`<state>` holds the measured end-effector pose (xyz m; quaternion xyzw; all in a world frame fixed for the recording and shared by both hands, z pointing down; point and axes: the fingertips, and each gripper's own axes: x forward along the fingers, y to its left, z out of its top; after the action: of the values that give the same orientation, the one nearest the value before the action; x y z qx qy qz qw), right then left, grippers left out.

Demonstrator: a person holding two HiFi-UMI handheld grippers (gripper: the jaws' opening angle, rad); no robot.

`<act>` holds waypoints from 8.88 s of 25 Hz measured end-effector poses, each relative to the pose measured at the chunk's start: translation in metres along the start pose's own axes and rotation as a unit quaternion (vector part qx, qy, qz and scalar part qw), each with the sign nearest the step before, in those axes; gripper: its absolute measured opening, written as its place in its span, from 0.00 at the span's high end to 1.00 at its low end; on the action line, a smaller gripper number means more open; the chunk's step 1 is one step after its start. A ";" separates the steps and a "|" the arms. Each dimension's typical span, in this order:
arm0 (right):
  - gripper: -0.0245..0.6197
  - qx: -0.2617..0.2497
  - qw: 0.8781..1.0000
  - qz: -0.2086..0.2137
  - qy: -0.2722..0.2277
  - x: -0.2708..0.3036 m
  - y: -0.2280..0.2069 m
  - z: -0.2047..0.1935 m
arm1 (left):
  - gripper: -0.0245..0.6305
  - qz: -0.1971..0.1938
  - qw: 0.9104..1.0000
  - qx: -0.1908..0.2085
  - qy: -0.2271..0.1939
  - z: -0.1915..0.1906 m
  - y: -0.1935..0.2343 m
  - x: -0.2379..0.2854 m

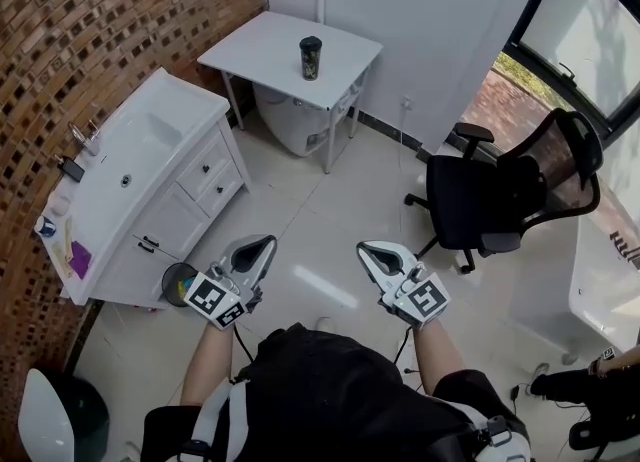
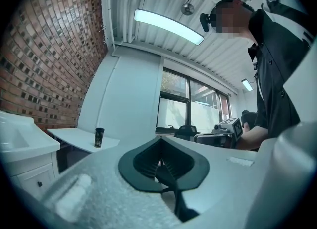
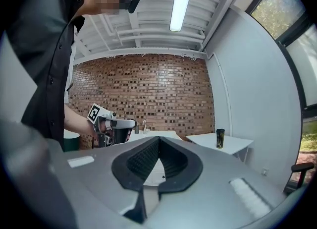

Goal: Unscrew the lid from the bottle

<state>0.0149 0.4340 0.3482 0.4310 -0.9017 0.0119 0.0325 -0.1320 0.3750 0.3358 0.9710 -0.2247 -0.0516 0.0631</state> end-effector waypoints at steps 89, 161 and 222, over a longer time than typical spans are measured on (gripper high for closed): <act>0.95 0.043 0.989 0.126 0.057 0.467 -0.568 -0.073 | 0.91 0.124 0.987 -0.028 0.102 -0.099 0.555 0.451; 0.22 0.028 0.994 0.106 0.005 0.571 -0.568 -0.092 | 0.37 -0.033 0.986 0.022 0.165 -0.226 0.589 0.558; 0.26 0.033 0.968 0.250 0.020 0.581 -0.565 -0.098 | 0.37 -0.042 0.985 0.013 0.170 -0.228 0.590 0.558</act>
<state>0.0951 -0.3676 0.4819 0.1929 -0.9790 0.0576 0.0325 0.1420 -0.3752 0.6065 0.9750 -0.1706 0.1141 0.0854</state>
